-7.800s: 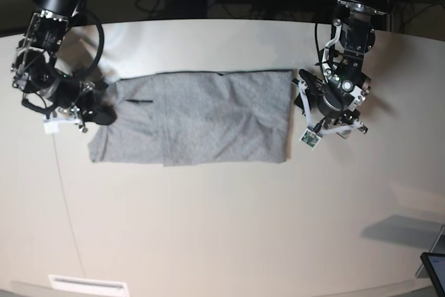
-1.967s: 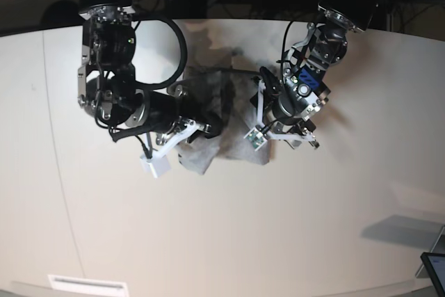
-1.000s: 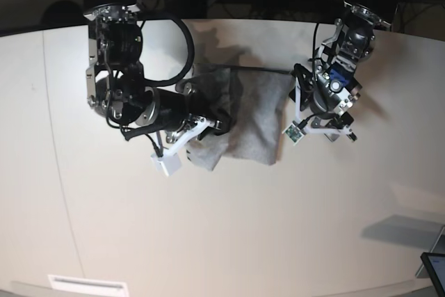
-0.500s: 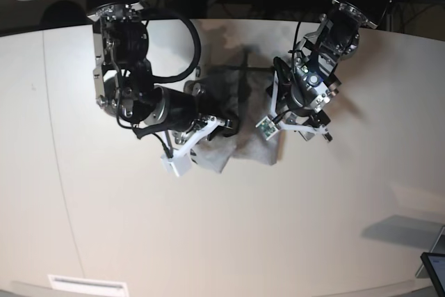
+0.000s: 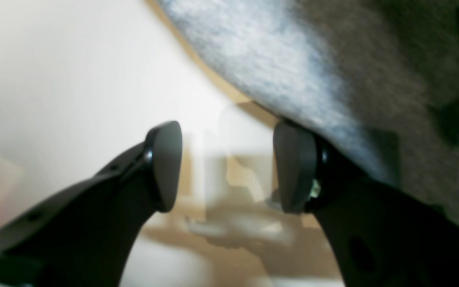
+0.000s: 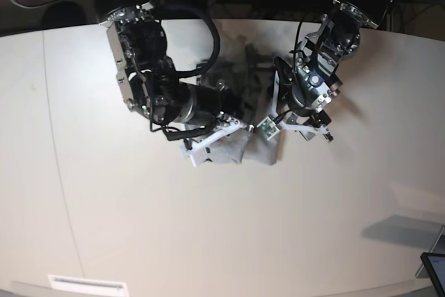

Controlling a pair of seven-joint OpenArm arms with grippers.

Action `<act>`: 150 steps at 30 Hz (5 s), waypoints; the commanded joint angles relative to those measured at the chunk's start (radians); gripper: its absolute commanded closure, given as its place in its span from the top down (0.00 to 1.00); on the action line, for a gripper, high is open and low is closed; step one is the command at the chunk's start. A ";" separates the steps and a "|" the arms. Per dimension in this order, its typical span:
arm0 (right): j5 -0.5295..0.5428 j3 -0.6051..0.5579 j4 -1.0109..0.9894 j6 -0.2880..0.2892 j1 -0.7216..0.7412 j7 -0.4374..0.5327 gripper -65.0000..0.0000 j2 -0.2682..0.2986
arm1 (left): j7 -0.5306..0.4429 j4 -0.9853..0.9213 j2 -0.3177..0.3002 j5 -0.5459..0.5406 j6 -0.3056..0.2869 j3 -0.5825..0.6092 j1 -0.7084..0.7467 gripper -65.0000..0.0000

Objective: Fold the T-shirt properly
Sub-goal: 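Lift the right end with the right gripper and fold it over toward the left gripper, then press the folded bundle down with both grippers, then release the bundle and lift both grippers off the grey shirt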

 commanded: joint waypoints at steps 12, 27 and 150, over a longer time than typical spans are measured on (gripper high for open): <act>-0.043 -0.195 -0.007 -0.078 0.132 0.013 0.00 0.008 | 0.004 0.008 -0.063 -0.002 -0.002 -0.005 -0.001 0.56; -0.233 -0.270 -0.033 -0.078 0.151 0.011 0.00 -0.010 | 0.004 0.008 -0.134 -0.003 -0.002 0.006 0.005 0.56; -0.514 -0.356 0.124 -0.078 0.098 0.182 0.00 0.099 | -0.650 0.194 0.037 -0.011 -0.003 -0.783 0.760 0.05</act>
